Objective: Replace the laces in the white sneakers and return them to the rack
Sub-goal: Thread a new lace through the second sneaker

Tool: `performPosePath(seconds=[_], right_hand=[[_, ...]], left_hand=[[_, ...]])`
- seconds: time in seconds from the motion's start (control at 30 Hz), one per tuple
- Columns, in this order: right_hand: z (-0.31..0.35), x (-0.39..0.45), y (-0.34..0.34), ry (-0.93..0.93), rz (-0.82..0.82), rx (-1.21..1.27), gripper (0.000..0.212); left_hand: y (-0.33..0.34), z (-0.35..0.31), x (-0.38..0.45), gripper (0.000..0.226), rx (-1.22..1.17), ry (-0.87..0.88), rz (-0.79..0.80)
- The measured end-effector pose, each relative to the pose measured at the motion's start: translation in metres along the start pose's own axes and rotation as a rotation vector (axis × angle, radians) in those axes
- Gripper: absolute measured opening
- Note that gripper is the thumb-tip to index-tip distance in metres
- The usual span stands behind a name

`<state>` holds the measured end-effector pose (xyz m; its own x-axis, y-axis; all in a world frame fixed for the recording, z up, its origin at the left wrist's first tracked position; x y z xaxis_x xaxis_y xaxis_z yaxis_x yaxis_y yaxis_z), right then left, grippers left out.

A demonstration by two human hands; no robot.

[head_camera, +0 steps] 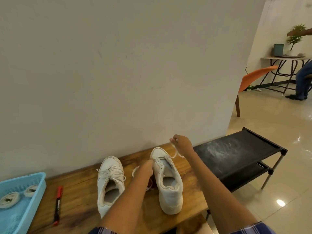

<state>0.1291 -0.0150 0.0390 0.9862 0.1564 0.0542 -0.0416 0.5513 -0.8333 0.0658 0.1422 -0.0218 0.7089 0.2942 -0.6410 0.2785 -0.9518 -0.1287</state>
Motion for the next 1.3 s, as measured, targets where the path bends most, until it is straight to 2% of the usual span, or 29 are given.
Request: performPosePath(seconds=[0.03,0.1,0.17,0.2,0.3,0.4,0.47,0.57,0.67,0.77,0.9,1.13,1.3], right_hand=[[0.004,-0.002,-0.002,-0.016,0.007,-0.003,0.032],[0.008,-0.004,-0.009,-0.021,0.048,0.006,0.032],[0.01,-0.004,-0.018,-0.024,0.034,0.1,0.032],[0.014,-0.005,-0.025,-0.034,0.005,0.154,0.033],[0.033,-0.008,-0.052,-0.042,-0.066,0.383,0.024],[0.065,-0.011,-0.09,-0.091,-0.096,0.596,0.021],[0.09,-0.013,-0.117,-0.175,-0.183,0.562,0.024],[0.129,-0.025,-0.161,-0.332,-0.443,0.472,0.028],[0.159,-0.039,-0.196,-0.395,-0.581,0.551,0.028],[0.178,-0.051,-0.221,-0.38,-0.609,0.72,0.024],[0.194,-0.067,-0.245,-0.415,-0.657,0.765,0.011],[0.193,-0.073,-0.246,-0.316,-0.607,0.9,0.011],[0.186,-0.085,-0.242,-0.349,-0.522,0.997,0.012]], left_hand=[[-0.001,-0.005,0.011,0.048,-0.009,0.02,0.057],[-0.005,-0.021,0.03,0.03,-0.228,0.089,0.076],[-0.013,-0.045,0.017,0.032,-0.472,0.167,0.065],[-0.019,-0.061,0.005,0.034,-0.523,0.24,0.031],[-0.027,-0.109,-0.033,0.033,-0.301,0.518,-0.096],[-0.027,-0.149,-0.067,0.03,-0.152,0.727,-0.101],[-0.021,-0.175,-0.092,0.03,-0.085,0.836,-0.087],[-0.008,-0.208,-0.142,0.03,-0.032,0.976,-0.021],[0.0,-0.235,-0.196,0.029,0.03,1.109,0.016],[-0.002,-0.254,-0.235,0.033,0.058,1.189,0.014],[-0.011,-0.268,-0.269,0.03,0.08,1.271,-0.005],[-0.023,-0.26,-0.289,0.031,-0.082,1.268,0.011],[-0.034,-0.255,-0.299,0.033,0.02,1.309,-0.161]])
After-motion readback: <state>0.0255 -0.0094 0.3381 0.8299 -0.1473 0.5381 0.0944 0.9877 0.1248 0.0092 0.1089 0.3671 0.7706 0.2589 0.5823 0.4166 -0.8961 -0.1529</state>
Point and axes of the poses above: each hand's wrist, its own x-axis towards the middle knuckle, its own y-axis out of the palm, z = x × y, the point moved 4 cm from there along x, towards the middle knuckle, and after that the axes turned 5 degrees about z, right-handed, at the moved point
